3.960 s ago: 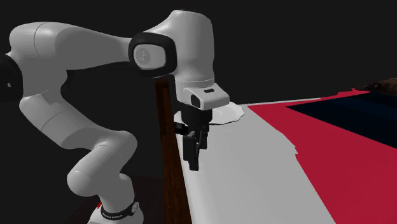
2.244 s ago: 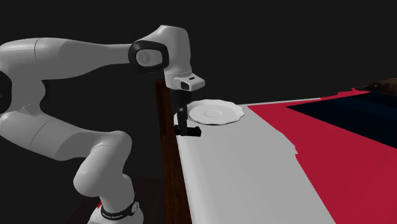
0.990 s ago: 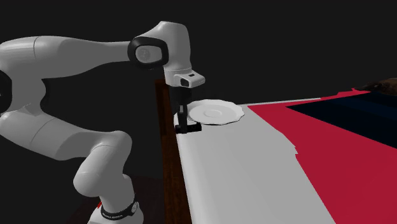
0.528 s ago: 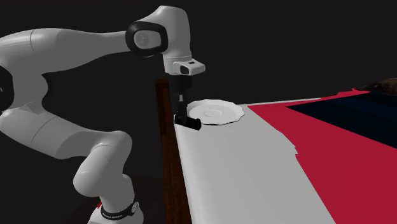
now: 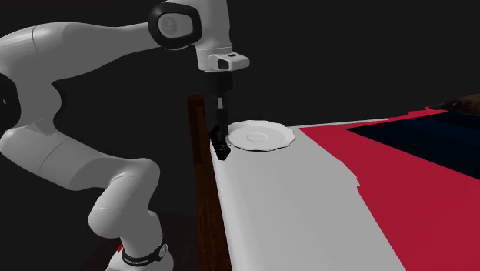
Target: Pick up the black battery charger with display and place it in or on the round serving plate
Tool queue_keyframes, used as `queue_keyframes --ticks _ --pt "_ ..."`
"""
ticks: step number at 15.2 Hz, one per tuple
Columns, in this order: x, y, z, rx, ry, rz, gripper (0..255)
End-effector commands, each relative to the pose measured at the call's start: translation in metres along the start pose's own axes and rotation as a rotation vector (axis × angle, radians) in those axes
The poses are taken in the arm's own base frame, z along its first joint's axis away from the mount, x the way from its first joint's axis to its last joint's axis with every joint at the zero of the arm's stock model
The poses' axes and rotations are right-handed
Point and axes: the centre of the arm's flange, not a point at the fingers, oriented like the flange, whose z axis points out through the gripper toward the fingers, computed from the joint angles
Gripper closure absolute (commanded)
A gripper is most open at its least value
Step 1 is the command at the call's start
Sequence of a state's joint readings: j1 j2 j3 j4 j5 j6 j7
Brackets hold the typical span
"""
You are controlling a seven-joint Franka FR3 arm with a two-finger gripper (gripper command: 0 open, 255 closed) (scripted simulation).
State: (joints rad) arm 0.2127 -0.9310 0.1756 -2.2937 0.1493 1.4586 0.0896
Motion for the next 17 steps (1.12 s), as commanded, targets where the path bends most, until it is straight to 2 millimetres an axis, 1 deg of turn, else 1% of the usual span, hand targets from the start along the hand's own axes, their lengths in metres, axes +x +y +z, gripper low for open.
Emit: queue_keyframes --ticks 1,5,6,7,11,12,17 --pt "0.005 -0.010 -0.002 -0.003 -0.029 0.001 255" --pt "0.035 -0.053 -0.001 -0.003 -0.029 0.001 255" --pt "0.029 -0.042 -0.001 -0.004 -0.028 0.001 255" --pt "0.029 -0.042 -0.001 -0.004 -0.028 0.001 0" --pt "-0.004 -0.010 0.011 -0.025 -0.060 0.050 0" --pt "-0.004 -0.010 0.011 -0.025 -0.061 0.051 0" --pt "-0.006 -0.009 0.038 -0.025 -0.061 0.051 0"
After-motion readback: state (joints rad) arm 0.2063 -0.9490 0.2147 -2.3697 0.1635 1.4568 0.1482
